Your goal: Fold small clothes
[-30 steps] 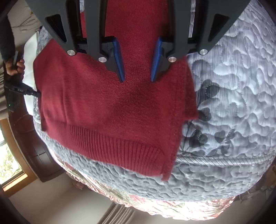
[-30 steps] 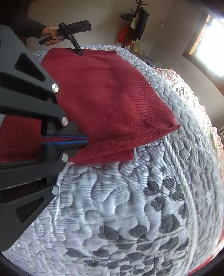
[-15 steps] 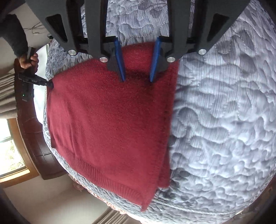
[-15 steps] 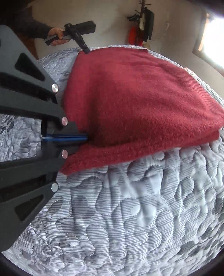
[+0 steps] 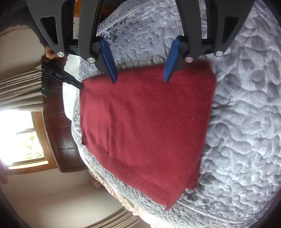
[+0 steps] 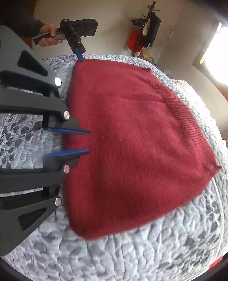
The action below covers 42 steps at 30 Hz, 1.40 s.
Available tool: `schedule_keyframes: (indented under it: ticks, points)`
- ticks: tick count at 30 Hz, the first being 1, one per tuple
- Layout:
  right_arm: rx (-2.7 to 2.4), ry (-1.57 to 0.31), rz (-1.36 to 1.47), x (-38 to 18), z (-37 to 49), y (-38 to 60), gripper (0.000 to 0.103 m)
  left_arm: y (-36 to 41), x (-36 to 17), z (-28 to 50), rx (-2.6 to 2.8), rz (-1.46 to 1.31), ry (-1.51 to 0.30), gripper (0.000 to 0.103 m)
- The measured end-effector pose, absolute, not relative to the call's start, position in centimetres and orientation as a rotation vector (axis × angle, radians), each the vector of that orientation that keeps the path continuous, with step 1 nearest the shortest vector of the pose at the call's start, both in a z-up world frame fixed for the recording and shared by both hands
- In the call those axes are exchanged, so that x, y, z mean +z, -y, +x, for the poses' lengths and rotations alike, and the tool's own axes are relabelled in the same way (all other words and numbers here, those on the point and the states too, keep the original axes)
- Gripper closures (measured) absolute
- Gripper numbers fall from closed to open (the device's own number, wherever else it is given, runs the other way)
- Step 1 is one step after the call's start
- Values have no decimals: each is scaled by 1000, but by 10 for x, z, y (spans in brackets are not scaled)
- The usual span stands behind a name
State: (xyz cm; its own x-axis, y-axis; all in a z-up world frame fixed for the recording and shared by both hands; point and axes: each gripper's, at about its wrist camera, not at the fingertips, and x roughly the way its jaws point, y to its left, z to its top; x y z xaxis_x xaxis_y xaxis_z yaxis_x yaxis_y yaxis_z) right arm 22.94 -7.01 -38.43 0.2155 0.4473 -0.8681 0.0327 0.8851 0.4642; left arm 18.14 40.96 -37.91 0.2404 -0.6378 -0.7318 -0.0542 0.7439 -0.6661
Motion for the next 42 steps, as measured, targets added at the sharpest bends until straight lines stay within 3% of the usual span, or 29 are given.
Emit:
schedule_keyframes:
  ticks: [5, 7, 9, 11, 17, 22, 31, 42]
  points:
    - [247, -1400, 449, -413, 228, 67, 95, -404, -410, 182, -409, -601, -1350, 53]
    - [227, -1366, 410, -389, 226, 67, 79, -412, -398, 180, -453, -650, -1342, 51]
    - [237, -1305, 273, -353, 222, 52, 56, -433, -377, 180, -495, -704, -1308, 33]
    - [281, -1254, 115, -327, 212, 17, 53, -460, -361, 184, -469, -736, -1271, 24]
    - [443, -1024, -428, -320, 152, -134, 28, -525, -357, 239, -389, -792, -1298, 19]
    - [482, -857, -737, -357, 121, -241, 28, -528, -386, 298, -473, -893, -1340, 16]
    - [409, -725, -1074, -425, 116, -303, 28, -500, -435, 345, -564, -950, -1447, 16]
    - [295, -615, -1144, -441, 140, -348, 23, -477, -444, 364, -677, -975, -1464, 16]
